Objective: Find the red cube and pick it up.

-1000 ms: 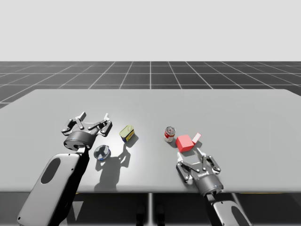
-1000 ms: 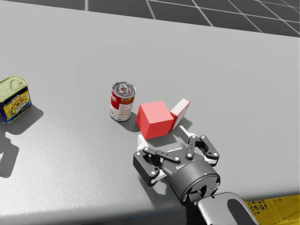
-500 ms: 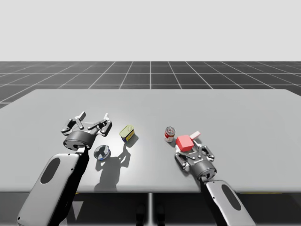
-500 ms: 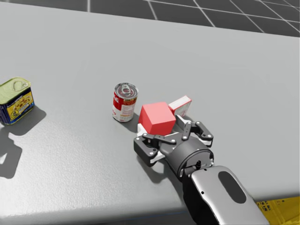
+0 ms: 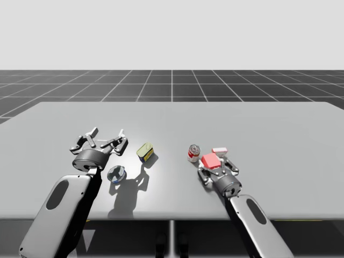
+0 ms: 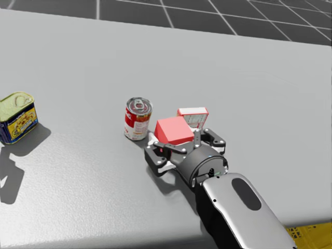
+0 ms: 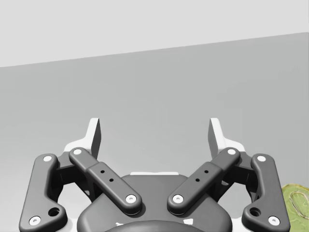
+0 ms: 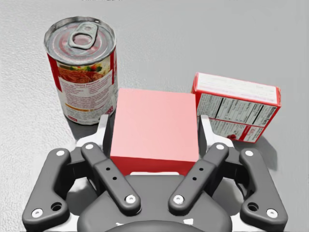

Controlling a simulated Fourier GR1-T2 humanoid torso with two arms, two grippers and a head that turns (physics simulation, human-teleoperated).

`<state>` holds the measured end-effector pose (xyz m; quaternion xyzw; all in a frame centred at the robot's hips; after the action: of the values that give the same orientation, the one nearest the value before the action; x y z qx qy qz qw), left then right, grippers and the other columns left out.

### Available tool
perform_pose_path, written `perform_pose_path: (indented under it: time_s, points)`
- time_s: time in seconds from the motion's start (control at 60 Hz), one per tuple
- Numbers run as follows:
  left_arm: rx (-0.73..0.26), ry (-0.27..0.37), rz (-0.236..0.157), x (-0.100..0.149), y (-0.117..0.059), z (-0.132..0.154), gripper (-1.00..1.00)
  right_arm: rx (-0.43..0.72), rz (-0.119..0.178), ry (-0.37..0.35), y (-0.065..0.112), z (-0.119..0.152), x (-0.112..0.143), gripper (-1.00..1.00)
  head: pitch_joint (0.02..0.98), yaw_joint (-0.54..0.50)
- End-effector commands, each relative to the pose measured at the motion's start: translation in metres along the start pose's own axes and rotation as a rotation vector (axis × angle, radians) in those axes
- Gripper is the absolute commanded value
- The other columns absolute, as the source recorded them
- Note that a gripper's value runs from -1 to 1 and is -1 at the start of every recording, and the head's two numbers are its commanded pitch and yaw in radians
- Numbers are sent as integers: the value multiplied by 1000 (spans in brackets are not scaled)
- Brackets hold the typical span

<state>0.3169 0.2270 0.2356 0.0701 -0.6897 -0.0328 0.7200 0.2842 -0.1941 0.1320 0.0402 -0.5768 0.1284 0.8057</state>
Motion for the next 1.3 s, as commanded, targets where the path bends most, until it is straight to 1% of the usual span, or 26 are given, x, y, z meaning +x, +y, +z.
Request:
perform_pose_path:
  time_s: [0.017, 0.033, 0.05, 0.083, 0.1, 0.2, 0.267, 0.283, 0.35, 0.367, 0.417, 0.467, 0.533, 0.667, 0.767, 0.817, 0.833, 0.85, 0.9, 0.917, 1.05, 1.15, 1.2, 1.217, 1.25, 1.3]
  points:
    - [-3, 4, -8, -1, -1, 1, -1000, -46, 29, -1, 0, 0, -7, 908, 812, -274]
    - [-3, 4, -8, -1, -1, 1, -1000, -46, 26, 2, 0, 1, -7, 1000, 812, -275]
    - [-2, 4, -9, -1, -1, 1, -1000, -34, 11, 16, -1, 1, -8, 1000, 812, -276]
    - [-2, 4, -11, -1, -1, 1, -1000, -33, 0, 23, -2, 2, -8, 1000, 812, -277]
    - [-1, 3, -11, -1, -1, 1, -1000, -36, 3, 23, -2, 2, -8, 1000, 811, -277]
    - [0, 3, -15, -1, -2, 2, -1000, -42, -3, 31, -5, 3, -9, 1000, 792, -281]
    - [-1, 3, -16, -1, -3, 2, -1000, -47, -3, 33, -6, 3, -10, 1000, 746, -288]
    - [0, 3, -18, -1, -4, 2, -1000, -47, -4, 35, -6, 3, -11, 1000, 716, -291]
    - [0, 3, -19, -1, -5, 3, -1000, -45, -5, 37, -6, 3, -11, 1000, 676, -294]
    - [0, 3, -20, -2, -5, 2, -1000, -45, -4, 38, -6, 3, -11, 1000, 645, -296]
    - [0, 3, -20, -2, -4, 2, -1000, -44, -4, 39, -6, 3, -12, 1000, 614, -297]
    - [0, 3, -20, -2, -4, 2, -1000, -43, -3, 38, -7, 3, -12, 1000, 557, -294]
    - [0, 3, -20, -2, -4, 2, -1000, -42, -3, 37, -7, 3, -12, 1000, 513, -292]
    - [-5, 4, -27, -3, -6, 2, -1000, -35, -9, 36, -8, 3, -12, 1000, 459, -293]
    - [-6, 5, -28, -3, -7, 3, -1000, -34, -11, 33, -8, 4, -11, 1000, 446, -294]
    - [-6, 5, -28, -3, -7, 3, -1000, -35, -9, 24, -9, 7, -6, 1000, 444, -294]
    - [-6, 5, -28, -3, -7, 3, -1000, -35, -16, 8, -10, 10, 1, 1000, 443, -295]
    - [-6, 5, -28, -3, -7, 3, -1000, -35, -17, 4, -10, 11, 3, 1000, 444, -295]
    - [-6, 5, -28, -3, -7, 3, -1000, -36, -12, -11, -11, 14, 9, 1000, 444, -295]
    - [-6, 5, -28, -3, -7, 3, -1000, -36, -8, -25, -12, 17, 15, 1000, 444, -296]
    - [-6, 5, -29, -3, -7, 3, -1000, -32, -11, -71, -20, 27, 43, 1000, 444, -298]
    - [-6, 5, -29, -3, -7, 2, -1000, -45, -4, -131, -27, 37, 70, 1000, 443, -298]
    - [-6, 5, -29, -3, -7, 2, -1000, -48, -4, -151, -29, 40, 79, 1000, 442, -298]
    - [-6, 5, -29, -3, -7, 2, -1000, -54, -2, -173, -31, 43, 88, 1000, 442, -297]
    - [-6, 5, -29, -3, -7, 2, -1000, -55, -3, -179, -32, 44, 90, 1000, 442, -297]
    - [-6, 5, -29, -3, -7, 2, -1000, -63, 2, -219, -34, 50, 107, 1000, 441, -298]
